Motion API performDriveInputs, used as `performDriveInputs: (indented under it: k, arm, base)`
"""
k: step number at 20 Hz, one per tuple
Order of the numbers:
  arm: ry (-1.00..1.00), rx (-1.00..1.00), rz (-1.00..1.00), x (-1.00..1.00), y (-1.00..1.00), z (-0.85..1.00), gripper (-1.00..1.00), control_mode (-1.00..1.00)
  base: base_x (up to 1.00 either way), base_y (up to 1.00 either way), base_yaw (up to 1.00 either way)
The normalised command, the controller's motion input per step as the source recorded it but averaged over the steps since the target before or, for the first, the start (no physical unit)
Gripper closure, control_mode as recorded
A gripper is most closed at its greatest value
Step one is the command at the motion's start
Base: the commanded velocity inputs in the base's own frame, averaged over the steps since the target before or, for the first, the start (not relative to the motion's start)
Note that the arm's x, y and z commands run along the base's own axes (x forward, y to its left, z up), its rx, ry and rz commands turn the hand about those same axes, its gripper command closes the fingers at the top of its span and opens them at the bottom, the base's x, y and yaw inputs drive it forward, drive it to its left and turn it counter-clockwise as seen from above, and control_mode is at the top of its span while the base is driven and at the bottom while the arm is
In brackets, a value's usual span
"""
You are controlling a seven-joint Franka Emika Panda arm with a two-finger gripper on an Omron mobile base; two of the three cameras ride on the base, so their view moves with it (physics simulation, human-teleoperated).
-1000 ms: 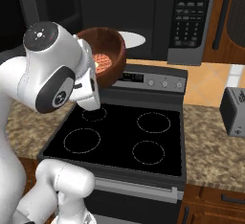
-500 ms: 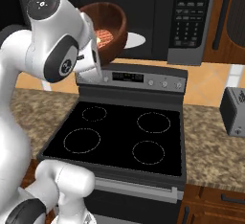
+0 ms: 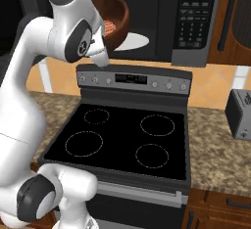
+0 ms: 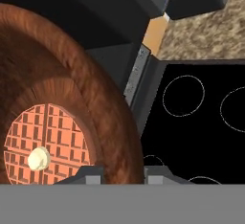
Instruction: Open the microwave, place the bowl with waffle inside the microwave, then close the microwave door and turn it on.
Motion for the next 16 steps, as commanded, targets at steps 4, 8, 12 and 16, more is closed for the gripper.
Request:
performDriveInputs:
  k: [4, 8, 12, 16]
  arm:
    - [0.0, 0.02, 0.09, 0.67, 0.24, 0.03, 1.0, -1.0]
    - [-0.04, 0.07, 0.08, 0.58, 0.02, -0.03, 1.0, -1.0]
    - [-0.05, 0.09, 0.03, 0.54, 0.0, -0.03, 1.0, -1.0]
    - [0.0, 0.01, 0.0, 0.56, 0.0, -0.2, 1.0, -1.0]
  base:
    - [0.0, 0.0, 0.0]
    - [0.0, 0.0, 0.0]
    - [0.0, 0.0, 0.0]
    - [0.0, 0.0, 0.0]
